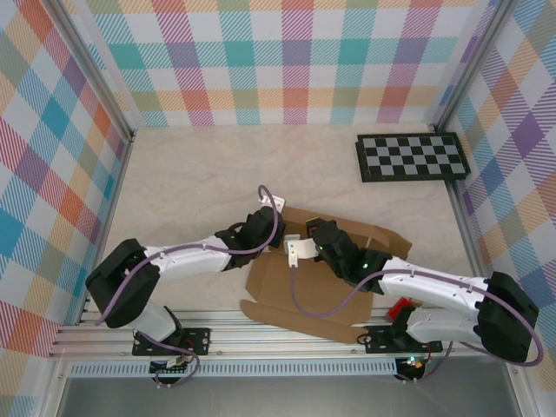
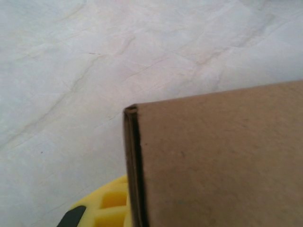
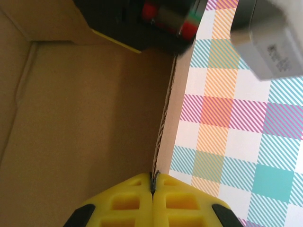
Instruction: Fold the paper box
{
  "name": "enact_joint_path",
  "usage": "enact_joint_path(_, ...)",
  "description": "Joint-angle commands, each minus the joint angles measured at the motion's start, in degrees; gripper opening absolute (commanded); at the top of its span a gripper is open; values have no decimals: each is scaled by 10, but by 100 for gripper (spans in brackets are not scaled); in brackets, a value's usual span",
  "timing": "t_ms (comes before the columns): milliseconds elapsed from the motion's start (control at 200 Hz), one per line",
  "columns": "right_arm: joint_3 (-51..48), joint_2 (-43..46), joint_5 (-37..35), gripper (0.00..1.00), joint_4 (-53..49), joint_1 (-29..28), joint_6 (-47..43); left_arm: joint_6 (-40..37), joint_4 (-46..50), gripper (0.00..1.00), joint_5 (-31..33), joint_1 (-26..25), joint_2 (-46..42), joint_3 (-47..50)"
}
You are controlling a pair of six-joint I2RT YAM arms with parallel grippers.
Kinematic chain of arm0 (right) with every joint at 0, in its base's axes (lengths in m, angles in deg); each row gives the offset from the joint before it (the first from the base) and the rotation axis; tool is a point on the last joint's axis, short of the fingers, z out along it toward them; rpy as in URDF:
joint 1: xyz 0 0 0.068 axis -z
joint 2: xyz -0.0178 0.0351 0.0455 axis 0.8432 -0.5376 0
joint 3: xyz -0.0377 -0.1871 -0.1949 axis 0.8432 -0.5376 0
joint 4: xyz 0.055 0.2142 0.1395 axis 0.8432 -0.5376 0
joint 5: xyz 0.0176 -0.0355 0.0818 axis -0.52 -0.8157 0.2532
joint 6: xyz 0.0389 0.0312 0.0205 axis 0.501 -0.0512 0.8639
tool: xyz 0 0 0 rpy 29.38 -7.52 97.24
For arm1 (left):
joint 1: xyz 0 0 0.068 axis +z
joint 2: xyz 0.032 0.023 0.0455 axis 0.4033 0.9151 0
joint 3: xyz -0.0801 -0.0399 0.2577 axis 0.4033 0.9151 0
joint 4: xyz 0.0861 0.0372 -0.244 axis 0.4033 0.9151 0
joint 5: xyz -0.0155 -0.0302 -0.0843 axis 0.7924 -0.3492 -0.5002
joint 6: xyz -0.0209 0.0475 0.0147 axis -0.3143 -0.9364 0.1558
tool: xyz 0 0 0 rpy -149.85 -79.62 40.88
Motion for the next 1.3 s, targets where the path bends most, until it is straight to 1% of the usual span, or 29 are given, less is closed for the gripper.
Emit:
enact_joint_path(0,3,1,9,0,-90,-5,35,-12,14,0,76,5,9,-16)
enact_joint_path(35,10,9,11,0,-98,-4,48,-26,1,0,74,6,9,-7)
enact_joint_path(85,26,20,29,4,-131,-1,73,-46,-21,0,71,6,6,9)
enact_joint_path(165,45,39,70,10,-177,10,107,-80,-59,0,49,6,-4,33)
enact_joint_path(260,45,62,78,14,-181,25,124,-101,-80,0,42,8,-10,50)
enact_joint_path(335,51,86,98,21,-188,34,142,-112,-89,0,36,11,-13,56)
enact_joint_path(375,62,99,121,24,-202,39,168,-121,-96,0,27,14,-14,59)
enact_joint_path(415,85,116,169,29,-232,49,210,-129,-103,0,23,15,-14,63)
enact_joint_path(460,104,126,201,31,-246,58,254,-135,-107,0,15,18,-16,65)
enact_joint_path(520,128,128,222,33,-260,66,307,-142,-111,0,8,21,-18,68)
enact_joint_path(685,201,73,282,44,-302,100,477,-151,-116,0,-8,23,-15,71)
enact_joint_path(750,223,40,336,45,-323,139,525,-156,-121,0,-12,23,-16,76)
enact_joint_path(840,239,2,400,49,-341,204,568,-161,-123,0,-15,26,-21,79)
enact_joint_path(915,239,-19,460,52,-346,250,586,-167,-125,0,-28,30,-27,84)
enact_joint_path(970,238,-36,480,53,-354,256,583,-170,-126,0,-41,33,-33,88)
enact_joint_path(1120,234,-81,492,54,-357,265,596,-180,-126,0,-78,42,-39,91)
enact_joint_path(1270,234,-100,494,52,-350,269,606,-183,-108,0,-85,45,-38,84)
enact_joint_path(1295,234,-103,492,52,-352,269,607,-183,-102,5,-84,45,-36,82)
